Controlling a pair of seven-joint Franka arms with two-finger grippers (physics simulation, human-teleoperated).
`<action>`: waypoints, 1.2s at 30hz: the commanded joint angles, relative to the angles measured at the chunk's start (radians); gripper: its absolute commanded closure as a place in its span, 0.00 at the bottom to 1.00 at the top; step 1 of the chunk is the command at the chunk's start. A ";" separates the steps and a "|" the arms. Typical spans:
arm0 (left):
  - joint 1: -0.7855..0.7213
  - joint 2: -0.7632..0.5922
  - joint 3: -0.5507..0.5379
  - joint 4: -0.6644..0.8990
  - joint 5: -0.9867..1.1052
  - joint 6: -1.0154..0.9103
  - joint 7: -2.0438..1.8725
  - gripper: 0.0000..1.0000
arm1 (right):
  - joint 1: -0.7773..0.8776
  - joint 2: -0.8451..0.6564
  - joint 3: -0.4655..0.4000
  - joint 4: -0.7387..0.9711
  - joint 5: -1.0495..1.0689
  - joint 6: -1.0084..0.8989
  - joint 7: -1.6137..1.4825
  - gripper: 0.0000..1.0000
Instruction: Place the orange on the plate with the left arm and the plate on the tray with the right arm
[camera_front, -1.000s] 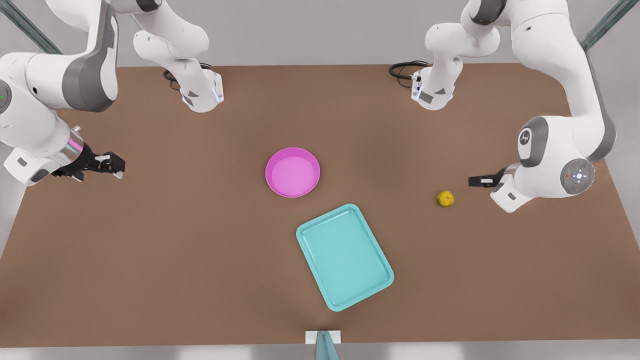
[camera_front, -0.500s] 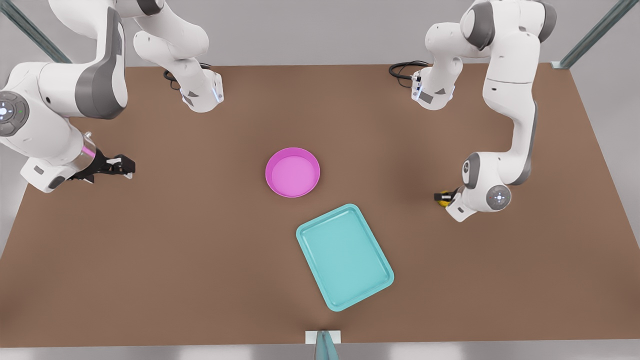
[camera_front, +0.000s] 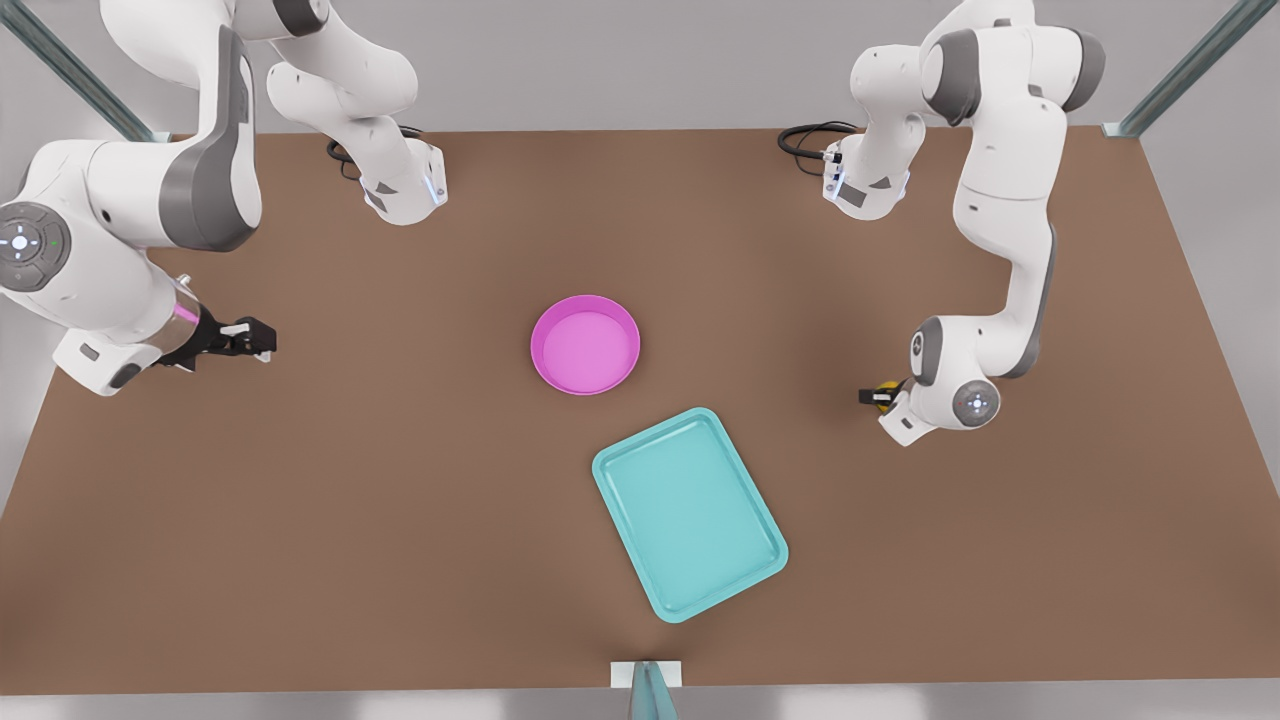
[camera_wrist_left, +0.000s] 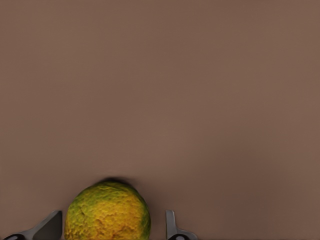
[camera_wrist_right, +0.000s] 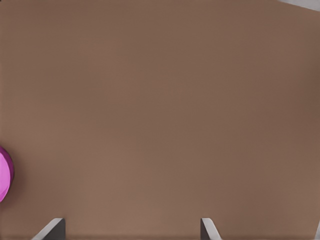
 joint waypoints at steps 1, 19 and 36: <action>0.000 0.001 0.000 0.001 0.001 0.009 0.011 0.00 | -0.001 -0.002 -0.001 0.001 0.000 -0.002 -0.007 0.00; 0.000 -0.020 0.000 0.007 0.001 -0.003 0.005 0.37 | -0.002 0.010 0.000 -0.002 0.000 0.000 -0.008 0.00; -0.672 0.222 -0.130 0.730 -0.176 -0.373 -0.994 0.34 | -0.004 0.029 -0.001 -0.002 0.003 0.001 -0.010 0.00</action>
